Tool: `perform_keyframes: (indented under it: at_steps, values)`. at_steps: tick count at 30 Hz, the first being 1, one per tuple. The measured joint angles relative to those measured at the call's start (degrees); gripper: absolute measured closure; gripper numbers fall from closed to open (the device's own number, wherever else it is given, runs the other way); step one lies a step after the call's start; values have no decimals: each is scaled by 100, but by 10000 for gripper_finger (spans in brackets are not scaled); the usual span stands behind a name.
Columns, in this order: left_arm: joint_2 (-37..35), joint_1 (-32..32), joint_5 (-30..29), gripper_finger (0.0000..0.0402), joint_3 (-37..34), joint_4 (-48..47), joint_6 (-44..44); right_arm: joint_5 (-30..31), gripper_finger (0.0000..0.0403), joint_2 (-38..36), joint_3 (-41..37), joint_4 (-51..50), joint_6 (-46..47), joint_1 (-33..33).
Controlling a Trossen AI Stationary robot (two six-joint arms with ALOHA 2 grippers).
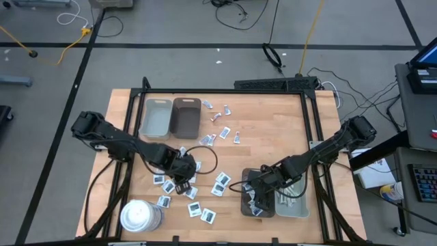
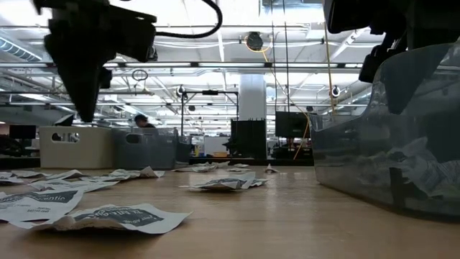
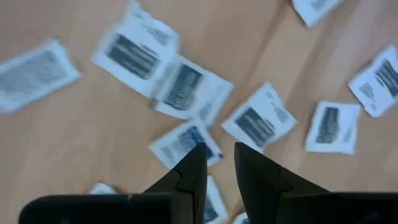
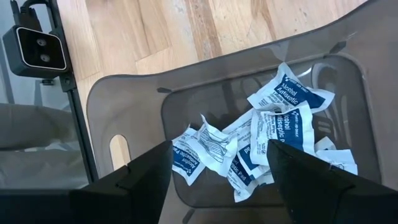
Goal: Pick & Place First Aid Supplies
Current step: Put the white alcohol pad into the bottom black bin
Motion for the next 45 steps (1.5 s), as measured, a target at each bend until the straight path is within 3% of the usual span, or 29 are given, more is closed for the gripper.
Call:
perform_keyframes:
  at_steps: [6, 18, 23, 29, 37, 45]
  values:
    - [475, -346, -177, 316, -69, 142, -277, 2, 148, 0, -2, 7, -61, 0]
    - [1390, -380, -202, 316, -36, 332, -480, -20, 151, -4, -2, 192, -101, -70]
    - [1399, -379, -198, 320, -41, 375, -285, -39, 151, -4, -2, 219, -103, -70]
    - [1405, -374, -125, 392, -51, 343, -167, -39, 152, -4, -2, 217, -124, -72]
    - [1152, -280, 103, 400, -95, 349, -83, -39, 151, -4, -2, 217, -123, -80]
    - [201, -282, -685, 400, -84, 692, 231, -44, 151, -13, -2, 327, -144, -216]
